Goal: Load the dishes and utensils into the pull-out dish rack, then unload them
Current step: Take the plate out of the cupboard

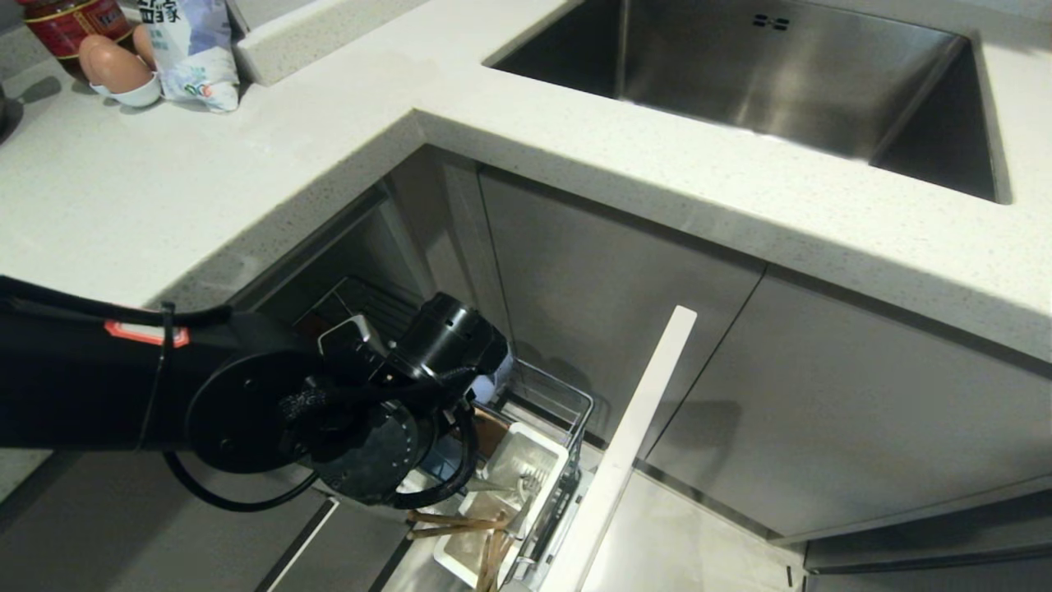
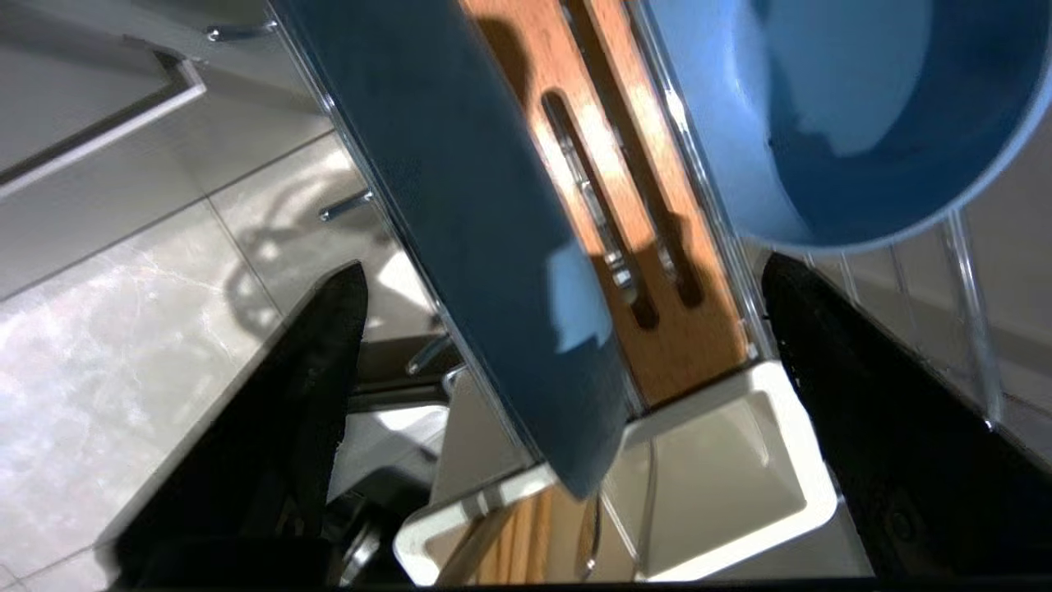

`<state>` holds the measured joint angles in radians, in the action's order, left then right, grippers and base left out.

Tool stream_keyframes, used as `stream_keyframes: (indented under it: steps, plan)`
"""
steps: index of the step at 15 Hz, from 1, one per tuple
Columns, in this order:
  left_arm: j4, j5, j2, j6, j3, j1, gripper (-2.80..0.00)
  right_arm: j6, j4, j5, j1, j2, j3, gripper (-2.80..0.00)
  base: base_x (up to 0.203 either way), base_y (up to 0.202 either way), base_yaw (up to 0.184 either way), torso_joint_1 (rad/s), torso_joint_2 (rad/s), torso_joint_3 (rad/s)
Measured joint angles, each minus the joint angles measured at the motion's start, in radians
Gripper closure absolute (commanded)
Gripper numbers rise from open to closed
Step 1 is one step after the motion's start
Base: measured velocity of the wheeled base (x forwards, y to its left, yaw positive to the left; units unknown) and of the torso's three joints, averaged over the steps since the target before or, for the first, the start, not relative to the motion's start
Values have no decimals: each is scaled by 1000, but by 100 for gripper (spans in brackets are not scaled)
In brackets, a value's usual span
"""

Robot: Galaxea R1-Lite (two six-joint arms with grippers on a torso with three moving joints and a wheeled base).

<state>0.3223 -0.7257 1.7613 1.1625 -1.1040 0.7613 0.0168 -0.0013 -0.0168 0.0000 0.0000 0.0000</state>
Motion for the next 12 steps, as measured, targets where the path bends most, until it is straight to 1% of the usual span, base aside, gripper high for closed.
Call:
stream_keyframes:
  steps: [3, 12]
  plan:
    - [-11, 0, 2, -28, 0, -9, 0, 0, 0, 0, 0, 0, 0, 0, 0, 0, 0, 0, 0, 0]
    - [-13, 0, -1, -29, -1, -6, 0, 0, 0, 0, 0, 0, 0, 0, 0, 0, 0, 0, 0, 0]
